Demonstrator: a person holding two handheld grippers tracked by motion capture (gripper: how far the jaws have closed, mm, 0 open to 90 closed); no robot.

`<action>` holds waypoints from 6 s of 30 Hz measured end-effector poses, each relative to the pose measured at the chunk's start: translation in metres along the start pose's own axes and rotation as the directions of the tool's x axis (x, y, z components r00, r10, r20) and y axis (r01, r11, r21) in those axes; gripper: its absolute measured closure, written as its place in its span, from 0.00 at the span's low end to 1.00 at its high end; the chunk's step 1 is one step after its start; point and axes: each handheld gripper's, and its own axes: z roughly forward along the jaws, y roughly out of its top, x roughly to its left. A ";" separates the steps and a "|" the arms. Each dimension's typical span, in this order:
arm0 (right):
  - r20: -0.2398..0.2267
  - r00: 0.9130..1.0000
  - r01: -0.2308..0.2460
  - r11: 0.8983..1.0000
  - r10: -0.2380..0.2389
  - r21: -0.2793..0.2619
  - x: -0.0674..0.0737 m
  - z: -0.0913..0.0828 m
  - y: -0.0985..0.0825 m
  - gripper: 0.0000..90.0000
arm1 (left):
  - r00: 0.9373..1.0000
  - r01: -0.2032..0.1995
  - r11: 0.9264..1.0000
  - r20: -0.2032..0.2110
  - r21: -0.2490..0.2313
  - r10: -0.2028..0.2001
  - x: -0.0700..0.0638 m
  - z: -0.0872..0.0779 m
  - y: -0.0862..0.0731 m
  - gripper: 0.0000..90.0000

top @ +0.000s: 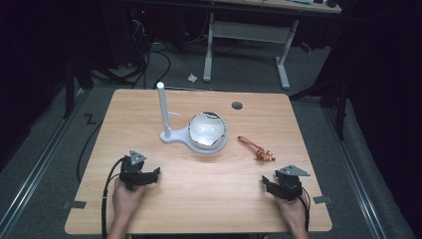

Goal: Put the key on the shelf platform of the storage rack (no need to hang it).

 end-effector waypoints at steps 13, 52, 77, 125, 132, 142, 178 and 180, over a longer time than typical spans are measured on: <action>-0.004 1.000 0.029 0.999 -0.029 -0.028 0.003 -0.006 0.014 0.45 | 1.000 0.001 1.000 0.000 0.000 -0.001 0.000 0.000 0.000 0.19; -0.018 1.000 0.010 0.999 -0.010 -0.043 -0.013 0.019 0.071 0.36 | 1.000 0.000 1.000 0.002 0.000 0.000 0.000 0.000 0.000 0.19; -0.016 1.000 0.008 0.998 -0.007 0.056 -0.021 0.063 0.081 0.40 | 1.000 0.001 1.000 0.002 0.000 -0.001 0.000 0.000 0.000 0.19; -0.076 0.997 0.018 0.988 -0.030 -0.152 -0.028 -0.013 0.104 0.70 | 1.000 0.000 1.000 0.003 0.001 0.000 0.000 0.000 0.000 0.19; -0.099 0.994 0.035 0.981 -0.054 -0.193 -0.023 -0.030 0.113 0.70 | 1.000 0.000 1.000 0.002 0.000 0.000 0.000 0.000 0.000 0.19; -0.145 0.987 0.040 0.978 -0.071 -0.205 -0.015 -0.043 0.124 0.70 | 1.000 0.000 1.000 0.003 0.000 0.000 0.000 0.000 0.000 0.19; -0.338 0.920 0.118 0.963 -0.198 -0.243 0.043 -0.051 0.180 0.70 | 1.000 -0.001 1.000 0.001 -0.001 0.001 0.000 0.000 0.000 0.20; -0.342 0.915 0.134 0.960 -0.215 -0.246 0.047 -0.052 0.185 0.70 | 1.000 0.000 1.000 0.001 -0.002 0.000 0.000 0.000 0.000 0.20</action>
